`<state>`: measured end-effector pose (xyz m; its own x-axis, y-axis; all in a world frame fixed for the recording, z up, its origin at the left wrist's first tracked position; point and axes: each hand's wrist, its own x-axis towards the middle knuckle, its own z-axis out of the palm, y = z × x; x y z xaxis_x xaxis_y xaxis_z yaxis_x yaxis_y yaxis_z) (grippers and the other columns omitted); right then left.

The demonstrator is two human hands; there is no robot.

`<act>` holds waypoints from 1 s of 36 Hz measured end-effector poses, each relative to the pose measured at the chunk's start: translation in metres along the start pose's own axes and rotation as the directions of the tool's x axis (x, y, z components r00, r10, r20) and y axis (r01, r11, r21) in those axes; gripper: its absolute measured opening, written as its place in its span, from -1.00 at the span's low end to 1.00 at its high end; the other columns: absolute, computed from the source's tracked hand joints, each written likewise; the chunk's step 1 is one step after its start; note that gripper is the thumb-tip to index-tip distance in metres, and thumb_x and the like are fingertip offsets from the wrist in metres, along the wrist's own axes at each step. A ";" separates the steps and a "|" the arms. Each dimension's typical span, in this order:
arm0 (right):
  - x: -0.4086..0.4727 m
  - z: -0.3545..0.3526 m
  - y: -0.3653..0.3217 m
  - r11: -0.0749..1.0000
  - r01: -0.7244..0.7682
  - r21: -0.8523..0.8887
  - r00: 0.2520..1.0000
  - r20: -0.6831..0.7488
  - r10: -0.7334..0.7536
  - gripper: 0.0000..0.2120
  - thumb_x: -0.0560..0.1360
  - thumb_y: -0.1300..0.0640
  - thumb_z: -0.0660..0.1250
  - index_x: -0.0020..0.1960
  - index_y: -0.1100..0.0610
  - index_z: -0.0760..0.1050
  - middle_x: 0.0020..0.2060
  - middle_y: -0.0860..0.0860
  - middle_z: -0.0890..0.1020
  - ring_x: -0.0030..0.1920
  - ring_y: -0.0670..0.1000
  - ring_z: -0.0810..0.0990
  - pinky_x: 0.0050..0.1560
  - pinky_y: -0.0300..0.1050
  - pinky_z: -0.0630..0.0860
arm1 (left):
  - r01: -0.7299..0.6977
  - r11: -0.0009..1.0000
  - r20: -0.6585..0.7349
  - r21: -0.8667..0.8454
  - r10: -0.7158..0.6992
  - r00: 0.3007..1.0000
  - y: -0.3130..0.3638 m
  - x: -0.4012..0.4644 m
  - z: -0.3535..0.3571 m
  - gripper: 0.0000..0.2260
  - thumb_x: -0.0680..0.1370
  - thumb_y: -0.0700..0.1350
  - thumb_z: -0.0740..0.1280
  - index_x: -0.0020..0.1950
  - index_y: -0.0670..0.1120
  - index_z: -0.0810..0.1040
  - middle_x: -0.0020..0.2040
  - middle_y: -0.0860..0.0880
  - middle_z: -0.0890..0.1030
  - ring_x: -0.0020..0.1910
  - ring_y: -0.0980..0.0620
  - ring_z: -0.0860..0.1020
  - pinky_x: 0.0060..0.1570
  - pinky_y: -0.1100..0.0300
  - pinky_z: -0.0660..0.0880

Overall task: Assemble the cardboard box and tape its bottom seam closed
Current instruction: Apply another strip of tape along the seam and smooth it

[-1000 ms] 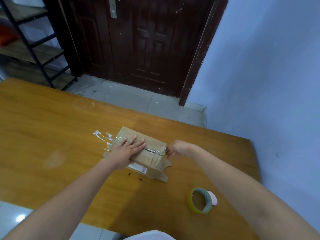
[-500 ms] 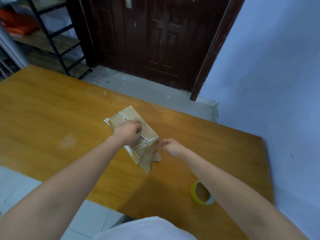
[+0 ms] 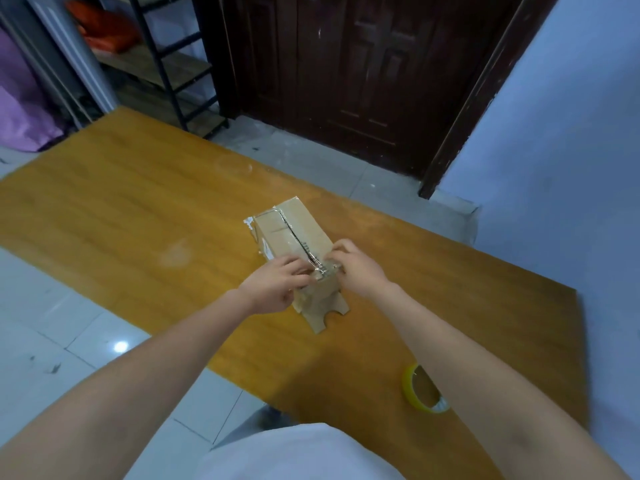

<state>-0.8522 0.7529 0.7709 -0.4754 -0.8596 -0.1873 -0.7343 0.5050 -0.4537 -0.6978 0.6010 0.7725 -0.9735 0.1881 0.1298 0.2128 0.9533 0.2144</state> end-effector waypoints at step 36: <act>-0.001 -0.009 -0.005 0.973 -0.205 0.110 0.978 0.071 0.198 -0.81 0.58 0.08 0.22 0.16 -0.11 0.31 -0.21 -0.14 0.46 -0.39 -0.05 0.42 -0.45 -0.09 0.23 | -0.046 0.991 0.041 0.123 0.041 0.998 0.003 0.008 -0.008 -0.71 0.17 -0.28 0.59 -0.29 0.05 0.63 0.02 -0.07 0.63 0.02 -0.20 0.59 -0.17 -0.05 0.54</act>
<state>-0.8524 0.7517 0.7812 -0.5755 -0.7460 -0.3352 -0.5631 0.6587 -0.4991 -0.7042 0.6030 0.7823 -0.9665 0.2368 0.0988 0.2455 0.9654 0.0878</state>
